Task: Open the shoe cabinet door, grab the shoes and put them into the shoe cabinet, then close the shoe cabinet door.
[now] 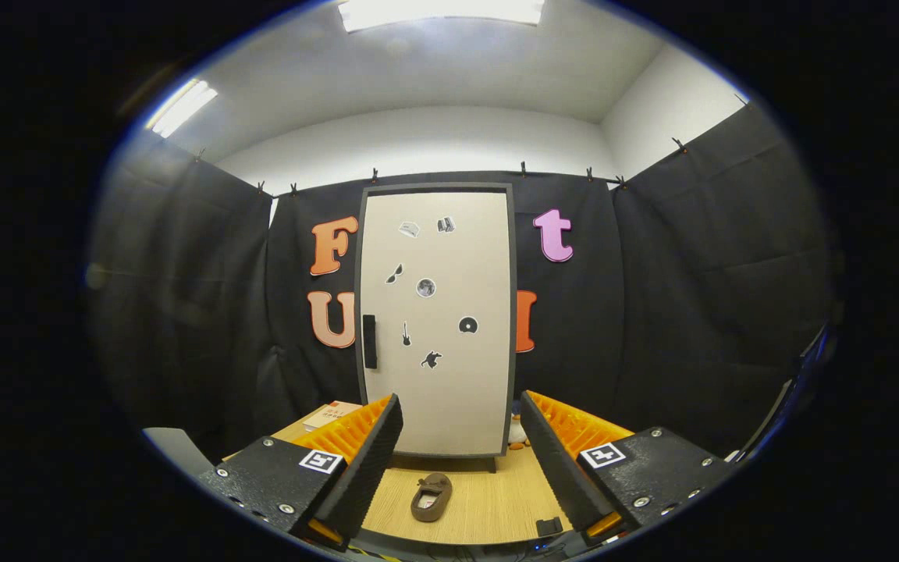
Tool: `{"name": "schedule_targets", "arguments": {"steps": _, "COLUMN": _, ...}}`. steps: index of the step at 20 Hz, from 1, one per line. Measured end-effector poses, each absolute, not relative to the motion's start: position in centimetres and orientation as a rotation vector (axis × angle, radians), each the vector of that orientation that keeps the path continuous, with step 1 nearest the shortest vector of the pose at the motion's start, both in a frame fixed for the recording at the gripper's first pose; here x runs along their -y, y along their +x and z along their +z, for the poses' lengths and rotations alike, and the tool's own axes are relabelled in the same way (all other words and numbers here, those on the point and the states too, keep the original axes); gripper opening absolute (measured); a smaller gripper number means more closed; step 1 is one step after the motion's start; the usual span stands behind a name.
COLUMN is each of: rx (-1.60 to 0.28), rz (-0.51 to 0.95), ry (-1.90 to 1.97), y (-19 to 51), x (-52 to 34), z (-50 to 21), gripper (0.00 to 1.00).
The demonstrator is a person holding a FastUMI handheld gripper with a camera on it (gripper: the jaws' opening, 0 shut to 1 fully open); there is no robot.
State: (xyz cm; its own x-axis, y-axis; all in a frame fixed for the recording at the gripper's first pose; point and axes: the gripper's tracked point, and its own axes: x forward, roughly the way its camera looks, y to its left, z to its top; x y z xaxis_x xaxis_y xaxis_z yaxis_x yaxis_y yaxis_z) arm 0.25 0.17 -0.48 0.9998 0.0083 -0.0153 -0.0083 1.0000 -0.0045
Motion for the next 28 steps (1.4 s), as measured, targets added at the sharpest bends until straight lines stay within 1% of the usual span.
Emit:
{"name": "schedule_targets", "arguments": {"steps": 7, "rx": -0.028, "rz": 0.032, "ry": 0.023, "y": 2.7, "x": -2.3, "z": -0.6, "gripper": 0.95}}
{"name": "schedule_targets", "arguments": {"steps": 20, "rx": -0.064, "rz": -0.007, "ry": -0.026, "y": 15.4, "x": -11.6, "z": -3.4, "gripper": 0.95}}
{"name": "schedule_targets", "arguments": {"steps": 26, "rx": -0.037, "rz": -0.011, "ry": -0.042, "y": 20.6, "x": -15.6, "z": -3.2, "gripper": 0.95}}
{"name": "schedule_targets", "arguments": {"steps": 28, "rx": -0.022, "rz": -0.012, "ry": -0.06, "y": 22.4, "x": -16.6, "z": -3.4, "gripper": 0.93}}
